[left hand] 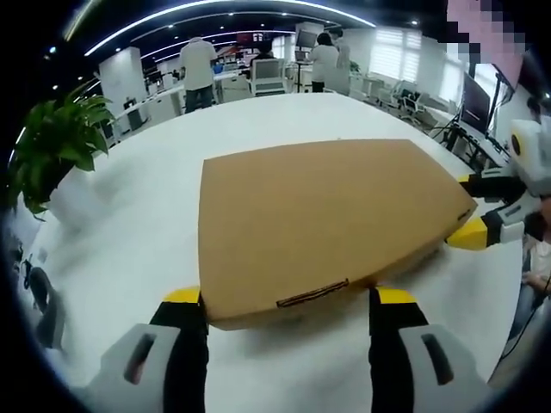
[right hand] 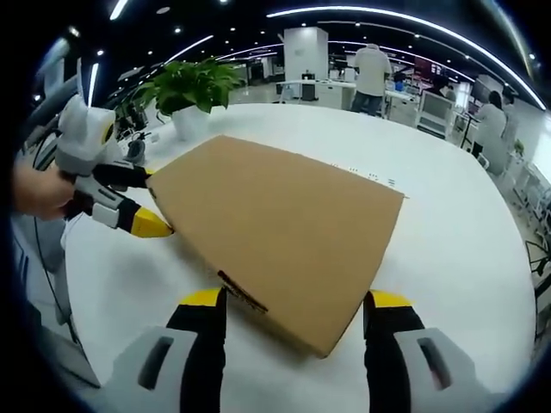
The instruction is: Operate the shoe box by opening the lid, removing the specified soft item, and placing it in the target area until the item is outside and the box remains undamaged.
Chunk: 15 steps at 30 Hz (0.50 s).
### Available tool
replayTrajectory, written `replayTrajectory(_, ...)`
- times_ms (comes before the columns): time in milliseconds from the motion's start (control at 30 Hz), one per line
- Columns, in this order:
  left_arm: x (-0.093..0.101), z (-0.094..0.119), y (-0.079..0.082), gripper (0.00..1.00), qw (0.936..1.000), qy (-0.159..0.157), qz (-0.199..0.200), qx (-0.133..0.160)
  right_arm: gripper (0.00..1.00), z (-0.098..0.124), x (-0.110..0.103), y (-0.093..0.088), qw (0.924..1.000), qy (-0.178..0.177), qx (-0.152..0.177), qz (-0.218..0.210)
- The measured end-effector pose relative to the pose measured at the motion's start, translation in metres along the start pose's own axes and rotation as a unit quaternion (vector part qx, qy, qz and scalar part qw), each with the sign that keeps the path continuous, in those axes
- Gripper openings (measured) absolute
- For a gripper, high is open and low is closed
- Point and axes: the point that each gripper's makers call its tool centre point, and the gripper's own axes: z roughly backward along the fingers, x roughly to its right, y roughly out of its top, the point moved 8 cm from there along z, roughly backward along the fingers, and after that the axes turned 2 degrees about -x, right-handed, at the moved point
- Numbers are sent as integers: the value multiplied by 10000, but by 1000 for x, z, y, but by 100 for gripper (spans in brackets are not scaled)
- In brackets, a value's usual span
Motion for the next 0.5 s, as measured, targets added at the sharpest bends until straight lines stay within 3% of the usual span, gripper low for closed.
replayTrajectory(500,10,7,-6,74,9996,118,274,-14,63,2,7,0,9996,172,-56,196)
